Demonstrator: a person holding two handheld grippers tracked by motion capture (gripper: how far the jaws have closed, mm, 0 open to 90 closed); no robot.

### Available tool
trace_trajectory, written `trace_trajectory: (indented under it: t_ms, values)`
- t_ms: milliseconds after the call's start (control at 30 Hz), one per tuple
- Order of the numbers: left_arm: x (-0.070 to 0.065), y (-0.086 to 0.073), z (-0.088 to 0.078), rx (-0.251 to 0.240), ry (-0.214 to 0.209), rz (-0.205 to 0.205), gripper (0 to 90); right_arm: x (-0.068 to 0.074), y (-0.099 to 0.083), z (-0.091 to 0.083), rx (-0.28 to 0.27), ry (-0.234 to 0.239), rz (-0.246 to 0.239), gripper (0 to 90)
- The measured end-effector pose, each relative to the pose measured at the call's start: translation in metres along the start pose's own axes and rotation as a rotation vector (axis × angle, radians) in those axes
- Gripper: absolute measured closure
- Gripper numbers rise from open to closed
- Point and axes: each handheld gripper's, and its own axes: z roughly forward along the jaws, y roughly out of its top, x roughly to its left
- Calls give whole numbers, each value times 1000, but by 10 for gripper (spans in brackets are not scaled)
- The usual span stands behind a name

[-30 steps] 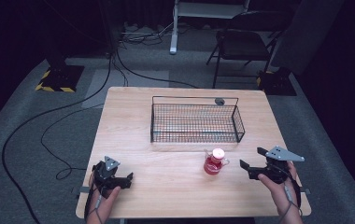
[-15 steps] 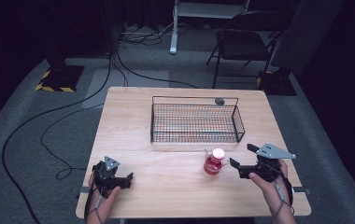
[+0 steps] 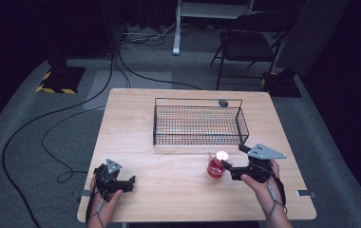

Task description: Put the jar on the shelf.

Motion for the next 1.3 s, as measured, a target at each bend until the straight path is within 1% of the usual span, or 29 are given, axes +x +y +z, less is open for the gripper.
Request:
trace_trajectory:
  t_ms: [167, 267, 400, 533, 567, 633, 833, 867, 900, 967, 1133, 1300]
  values:
    - [0, 0, 0, 0, 0, 0, 0, 4, -2, 10, 3, 16, -4, 86]
    - [0, 0, 0, 0, 0, 0, 0, 5, -3, 15, 7, 13, 1, 94]
    - [0, 0, 0, 0, 0, 0, 0, 5, -5, 21, 13, 6, 7, 127]
    - [0, 0, 0, 0, 0, 0, 0, 3, -7, 25, 18, -2, 1, 193]
    - [0, 0, 0, 0, 0, 0, 0, 3, -8, 26, 19, 1, -3, 227]
    - [0, 0, 0, 0, 0, 0, 0, 3, -10, 28, 25, 5, -15, 263]
    - [0, 0, 0, 0, 0, 0, 0, 3, -15, 33, 46, -7, -43, 407]
    - [0, 0, 0, 0, 0, 0, 0, 3, -16, 34, 45, -6, -45, 432]
    - [0, 0, 0, 0, 0, 0, 0, 3, -16, 34, 45, -6, -45, 432]
    - [0, 0, 0, 0, 0, 0, 0, 4, -16, 34, 45, 3, -51, 479]
    - [0, 0, 0, 0, 0, 0, 0, 3, -16, 33, 45, -2, -60, 482]
    - [0, 0, 0, 0, 0, 0, 0, -2, -10, 30, 36, 4, -52, 482]
